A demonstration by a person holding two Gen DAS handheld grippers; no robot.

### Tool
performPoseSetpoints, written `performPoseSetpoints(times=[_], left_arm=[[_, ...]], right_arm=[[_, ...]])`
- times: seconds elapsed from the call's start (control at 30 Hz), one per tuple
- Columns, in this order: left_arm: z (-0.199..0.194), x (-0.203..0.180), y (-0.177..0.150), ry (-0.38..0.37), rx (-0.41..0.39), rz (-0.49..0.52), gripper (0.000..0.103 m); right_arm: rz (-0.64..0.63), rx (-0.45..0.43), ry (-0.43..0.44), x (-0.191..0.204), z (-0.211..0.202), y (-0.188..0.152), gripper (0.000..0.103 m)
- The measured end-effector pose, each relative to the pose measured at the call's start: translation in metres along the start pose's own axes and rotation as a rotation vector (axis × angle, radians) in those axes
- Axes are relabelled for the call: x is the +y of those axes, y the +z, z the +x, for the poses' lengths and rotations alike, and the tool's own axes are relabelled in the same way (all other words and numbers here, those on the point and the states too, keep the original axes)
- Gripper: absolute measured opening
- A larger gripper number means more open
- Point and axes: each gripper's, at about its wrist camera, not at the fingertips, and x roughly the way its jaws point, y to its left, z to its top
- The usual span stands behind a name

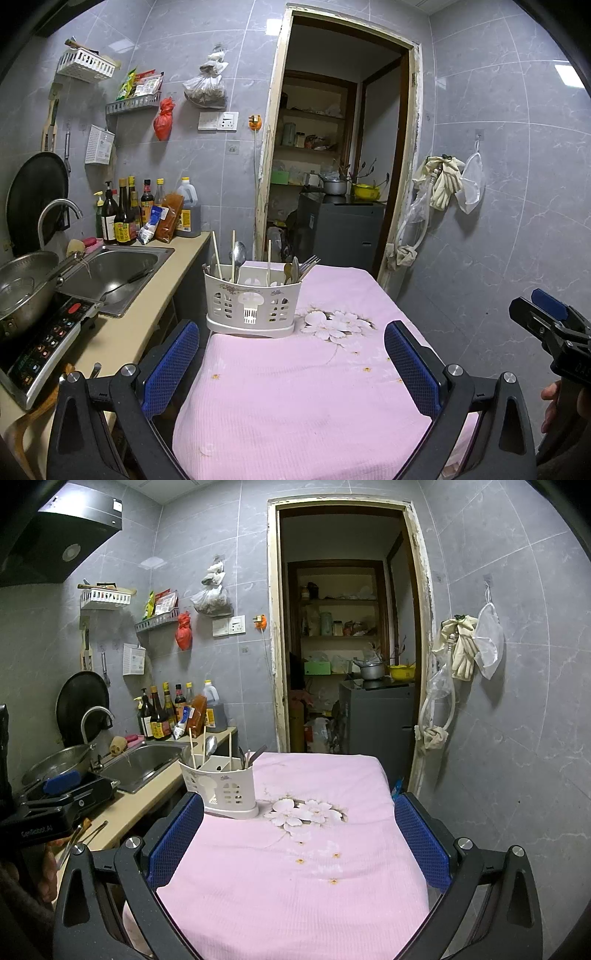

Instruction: Organize utensils

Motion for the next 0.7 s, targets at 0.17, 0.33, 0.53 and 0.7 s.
performPoseSetpoints(times=[0.17,0.33,0.53,0.7], left_arm=[[-0.0006,0.0007,0.0002,0.000,0.000,0.000,0.101],[-0.0004,0.0008,0.0003,0.000,0.001,0.000,0.101],[-0.0007,0.0003,0.0004,-0.001,0.000,0.000,0.101],[-0.0002,-0.0010,0.0002,0.000,-0.001,0.000,0.101]], right_arm=[[-0.001,0.000,0.000,-0.0002,0.0010,0.0003,0.102],[-0.001,0.000,0.001,-0.0004,0.0010,0.0004,0.102],[-0.001,0.000,0.000,-0.0006,0.0011,0.0007,0.102],[-0.002,0.001,0.002,-0.0004,0.0002,0.0005,0.102]])
